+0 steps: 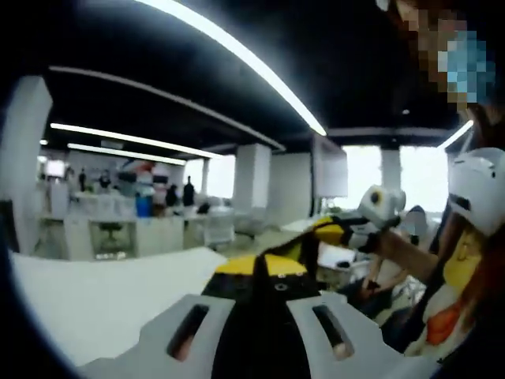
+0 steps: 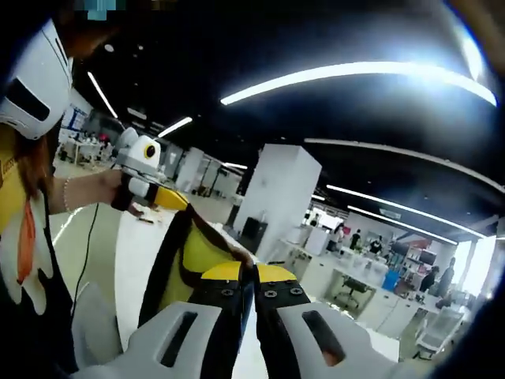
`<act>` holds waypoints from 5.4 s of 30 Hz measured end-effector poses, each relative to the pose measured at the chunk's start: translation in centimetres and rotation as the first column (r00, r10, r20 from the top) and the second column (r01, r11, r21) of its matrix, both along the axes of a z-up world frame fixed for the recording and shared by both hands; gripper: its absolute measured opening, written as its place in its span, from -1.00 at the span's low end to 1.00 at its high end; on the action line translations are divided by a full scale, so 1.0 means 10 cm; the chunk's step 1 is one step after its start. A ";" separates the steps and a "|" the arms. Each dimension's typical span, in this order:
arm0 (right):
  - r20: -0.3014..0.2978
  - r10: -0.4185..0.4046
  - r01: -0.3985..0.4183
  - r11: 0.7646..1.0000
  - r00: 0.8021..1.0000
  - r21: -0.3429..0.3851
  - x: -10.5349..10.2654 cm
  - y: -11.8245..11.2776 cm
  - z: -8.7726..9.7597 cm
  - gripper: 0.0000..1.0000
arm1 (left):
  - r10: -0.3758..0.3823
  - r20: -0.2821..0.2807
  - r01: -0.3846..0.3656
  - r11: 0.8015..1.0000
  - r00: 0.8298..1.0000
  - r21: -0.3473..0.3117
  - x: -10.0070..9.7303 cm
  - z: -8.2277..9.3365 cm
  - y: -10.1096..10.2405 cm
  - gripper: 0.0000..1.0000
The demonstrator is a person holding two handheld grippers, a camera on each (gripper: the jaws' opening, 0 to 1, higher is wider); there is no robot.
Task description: Fold the garment on the visible template until the final outline fits inside the template.
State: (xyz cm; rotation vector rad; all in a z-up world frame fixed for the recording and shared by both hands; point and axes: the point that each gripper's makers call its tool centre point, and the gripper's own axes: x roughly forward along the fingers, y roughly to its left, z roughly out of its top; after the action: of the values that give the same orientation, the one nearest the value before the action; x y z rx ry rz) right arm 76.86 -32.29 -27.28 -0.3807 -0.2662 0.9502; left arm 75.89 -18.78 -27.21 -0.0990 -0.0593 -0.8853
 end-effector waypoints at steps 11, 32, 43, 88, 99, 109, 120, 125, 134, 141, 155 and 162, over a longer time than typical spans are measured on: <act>0.015 0.104 -0.104 0.995 0.994 0.002 -0.35 0.02 0.17 -0.92 | -0.089 0.042 0.083 0.988 0.995 0.128 -0.37 0.14 -0.08 -1.00; -0.337 0.196 -0.185 0.981 0.921 0.064 0.37 0.09 -0.95 -0.92 | -0.134 -0.313 0.157 0.986 0.940 0.050 0.31 -0.93 -0.06 -1.00; -0.512 0.078 -0.062 0.997 0.855 0.047 1.19 0.12 -2.00 -0.92 | -0.053 -0.481 0.127 0.984 0.875 0.124 1.15 -1.94 0.07 -1.00; -0.691 -0.170 0.024 0.976 0.703 -0.217 3.95 0.44 -4.30 -0.92 | 0.209 -0.721 -0.015 0.964 0.660 0.266 3.85 -4.28 0.35 -1.00; -0.738 -0.224 0.068 0.969 0.636 -0.236 4.26 0.48 -4.70 -0.92 | 0.294 -0.739 -0.049 0.941 0.606 0.334 4.20 -4.68 0.43 -1.00; -0.729 -0.264 0.091 0.959 0.632 -0.269 4.39 0.48 -4.86 -0.91 | 0.329 -0.730 -0.040 0.923 0.599 0.383 4.39 -4.85 0.47 -1.00; -0.666 -0.306 0.100 0.939 0.680 -0.329 4.45 0.46 -4.97 -0.91 | 0.356 -0.700 -0.034 0.903 0.619 0.429 4.48 -4.98 0.46 -1.00; -0.614 -0.313 0.081 0.923 0.724 -0.375 4.46 0.47 -4.99 -0.90 | 0.373 -0.685 -0.044 0.894 0.625 0.446 4.47 -5.02 0.46 -1.00; -0.593 -0.316 0.078 0.917 0.740 -0.392 4.51 0.47 -5.01 -0.85 | 0.394 -0.681 -0.064 0.888 0.617 0.455 4.43 -4.99 0.43 -1.00; -0.568 -0.350 0.105 0.902 0.745 -0.418 4.56 0.41 -4.99 -0.70 | 0.392 -0.663 -0.086 0.892 0.638 0.444 4.43 -4.86 0.42 -1.00; -0.535 -0.385 0.158 0.894 0.752 -0.420 4.64 0.30 -4.66 -0.82 | 0.418 -0.614 -0.143 0.884 0.669 0.445 4.40 -4.50 0.64 -1.00; -0.530 -0.390 0.174 0.895 0.753 -0.412 4.59 0.21 -4.43 -0.81 | 0.423 -0.609 -0.152 0.883 0.671 0.445 4.29 -4.35 0.70 -1.00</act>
State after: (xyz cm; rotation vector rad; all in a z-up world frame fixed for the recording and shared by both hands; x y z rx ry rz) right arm 122.72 -30.15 -71.62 -0.3984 0.5467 0.7604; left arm 118.83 -11.82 -70.69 -0.0703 0.7885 -0.4686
